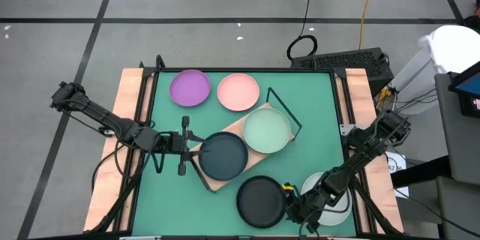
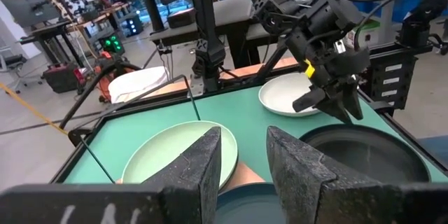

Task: Place and stack plates onto a shelf
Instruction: Stack the black plate on top of the green plate on the shelf

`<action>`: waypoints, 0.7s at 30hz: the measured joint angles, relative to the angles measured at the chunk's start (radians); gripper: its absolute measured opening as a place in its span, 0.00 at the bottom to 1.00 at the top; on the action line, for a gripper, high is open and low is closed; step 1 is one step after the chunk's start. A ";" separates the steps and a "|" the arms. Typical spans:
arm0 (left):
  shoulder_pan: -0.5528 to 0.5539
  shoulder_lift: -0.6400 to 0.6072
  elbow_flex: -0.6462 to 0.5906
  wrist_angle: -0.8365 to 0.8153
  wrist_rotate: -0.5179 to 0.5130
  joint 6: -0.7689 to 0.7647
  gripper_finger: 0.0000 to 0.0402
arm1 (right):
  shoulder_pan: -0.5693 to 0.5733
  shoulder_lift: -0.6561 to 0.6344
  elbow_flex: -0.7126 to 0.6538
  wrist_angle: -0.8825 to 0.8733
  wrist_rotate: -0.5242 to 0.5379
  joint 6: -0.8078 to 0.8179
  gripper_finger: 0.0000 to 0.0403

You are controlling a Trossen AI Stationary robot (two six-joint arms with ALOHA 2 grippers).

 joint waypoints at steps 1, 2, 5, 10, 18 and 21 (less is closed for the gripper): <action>0.000 0.000 0.000 0.000 0.000 0.002 0.30 | 0.000 0.000 0.000 -0.001 0.000 -0.010 0.34; 0.000 0.000 0.000 0.000 0.000 0.003 0.30 | 0.000 0.000 0.000 -0.001 0.000 -0.025 0.34; 0.000 0.000 0.000 0.000 0.000 0.003 0.30 | -0.006 0.000 0.000 0.000 0.001 -0.067 0.32; 0.000 0.000 0.000 0.000 0.000 0.003 0.30 | -0.018 0.000 0.000 -0.007 0.003 -0.097 0.24; 0.000 0.000 0.000 0.000 0.000 0.004 0.30 | -0.021 0.000 0.000 -0.016 -0.026 -0.110 0.14; 0.000 0.000 0.000 0.000 0.000 0.005 0.30 | -0.021 0.000 0.000 -0.016 -0.023 -0.100 0.14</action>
